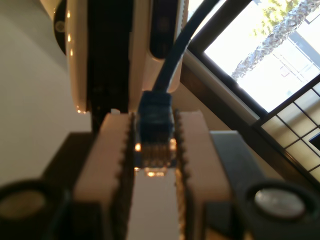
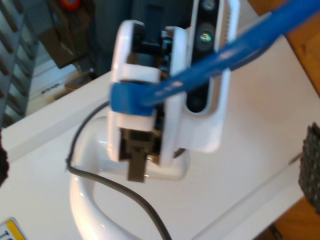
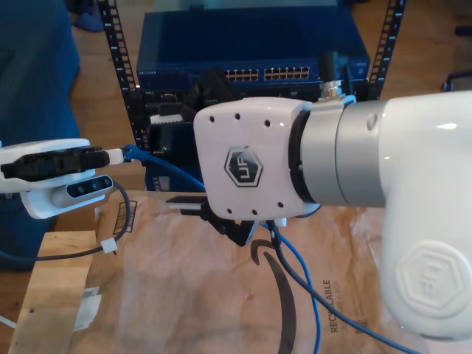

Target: Grab the cable and plug it in

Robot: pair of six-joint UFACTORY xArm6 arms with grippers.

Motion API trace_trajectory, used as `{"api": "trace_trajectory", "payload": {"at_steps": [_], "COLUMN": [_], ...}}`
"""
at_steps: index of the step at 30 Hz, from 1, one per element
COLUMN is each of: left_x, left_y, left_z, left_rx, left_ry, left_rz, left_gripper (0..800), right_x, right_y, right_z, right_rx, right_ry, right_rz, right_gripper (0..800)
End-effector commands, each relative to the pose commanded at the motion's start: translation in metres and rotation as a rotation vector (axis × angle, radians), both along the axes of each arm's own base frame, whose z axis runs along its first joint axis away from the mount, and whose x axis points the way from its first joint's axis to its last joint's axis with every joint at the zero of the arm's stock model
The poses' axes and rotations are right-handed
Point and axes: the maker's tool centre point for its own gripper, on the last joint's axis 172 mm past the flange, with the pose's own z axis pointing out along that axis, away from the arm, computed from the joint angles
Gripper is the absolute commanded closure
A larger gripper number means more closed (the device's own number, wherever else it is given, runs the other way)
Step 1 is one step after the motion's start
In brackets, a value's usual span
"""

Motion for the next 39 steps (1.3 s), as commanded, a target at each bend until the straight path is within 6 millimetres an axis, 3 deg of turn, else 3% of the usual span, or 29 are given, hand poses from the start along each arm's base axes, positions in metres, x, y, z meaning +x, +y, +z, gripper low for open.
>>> {"api": "trace_trajectory", "payload": {"at_steps": [8, 22, 35, 39], "left_x": [-0.006, -0.012, -0.015, -0.017], "left_y": [0.0, -0.003, -0.01, -0.013], "left_z": [0.003, 0.006, 0.005, 0.006], "left_rx": [-0.018, -0.038, -0.041, -0.04], "left_ry": [0.001, 0.002, 0.006, -0.003], "left_rz": [-0.02, -0.044, -0.065, -0.076], "left_gripper": [779, 778, 771, 771], "right_x": [-0.012, -0.012, -0.011, -0.011], "right_y": [0.011, 0.013, 0.013, 0.014], "right_z": [0.003, 0.002, 0.004, 0.001], "right_rx": [0.01, 0.015, 0.042, 0.04], "right_ry": [-0.003, 0.0, 0.017, 0.024], "right_rz": [0.028, 0.023, 0.01, 0.01], "right_gripper": [24, 148, 397, 413]}}
